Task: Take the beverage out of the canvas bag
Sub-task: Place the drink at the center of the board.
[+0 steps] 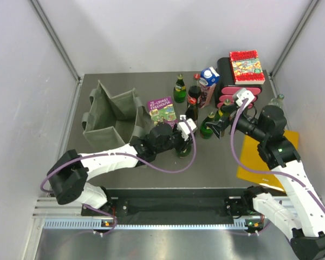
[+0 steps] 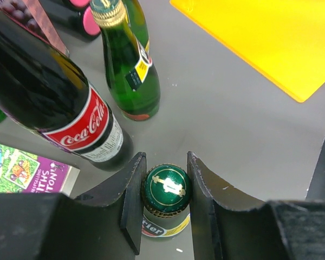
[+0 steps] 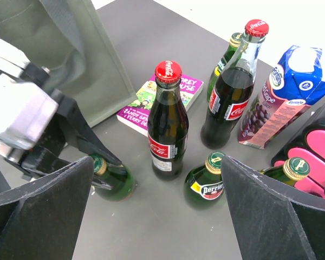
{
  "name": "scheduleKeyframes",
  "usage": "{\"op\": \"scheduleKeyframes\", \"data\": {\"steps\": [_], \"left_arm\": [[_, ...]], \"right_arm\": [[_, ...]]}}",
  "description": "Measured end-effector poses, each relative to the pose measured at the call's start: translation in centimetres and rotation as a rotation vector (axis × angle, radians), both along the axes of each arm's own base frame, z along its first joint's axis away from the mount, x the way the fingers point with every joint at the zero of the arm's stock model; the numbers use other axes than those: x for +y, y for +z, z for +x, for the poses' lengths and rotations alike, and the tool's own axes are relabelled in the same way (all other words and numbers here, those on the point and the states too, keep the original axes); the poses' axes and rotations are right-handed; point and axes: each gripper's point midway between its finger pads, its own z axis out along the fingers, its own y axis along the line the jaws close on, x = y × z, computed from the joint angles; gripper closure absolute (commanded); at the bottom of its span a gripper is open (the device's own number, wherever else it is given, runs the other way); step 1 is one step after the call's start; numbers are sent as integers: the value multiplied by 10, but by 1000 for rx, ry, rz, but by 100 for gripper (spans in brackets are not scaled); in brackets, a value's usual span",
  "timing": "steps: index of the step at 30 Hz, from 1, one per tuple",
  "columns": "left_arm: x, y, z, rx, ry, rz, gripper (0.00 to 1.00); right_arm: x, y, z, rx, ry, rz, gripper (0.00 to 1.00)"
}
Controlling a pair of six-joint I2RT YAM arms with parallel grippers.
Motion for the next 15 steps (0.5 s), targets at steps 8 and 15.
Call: {"op": "scheduleKeyframes", "data": {"steps": [8,15], "left_arm": [[0,-8,4,-5,22,-6,56],[0,18,13,-51,71,-92,11]], "right_arm": [[2,-2,0,8,10,0,0],[2,-6,2,23,12,-4,0]]}}
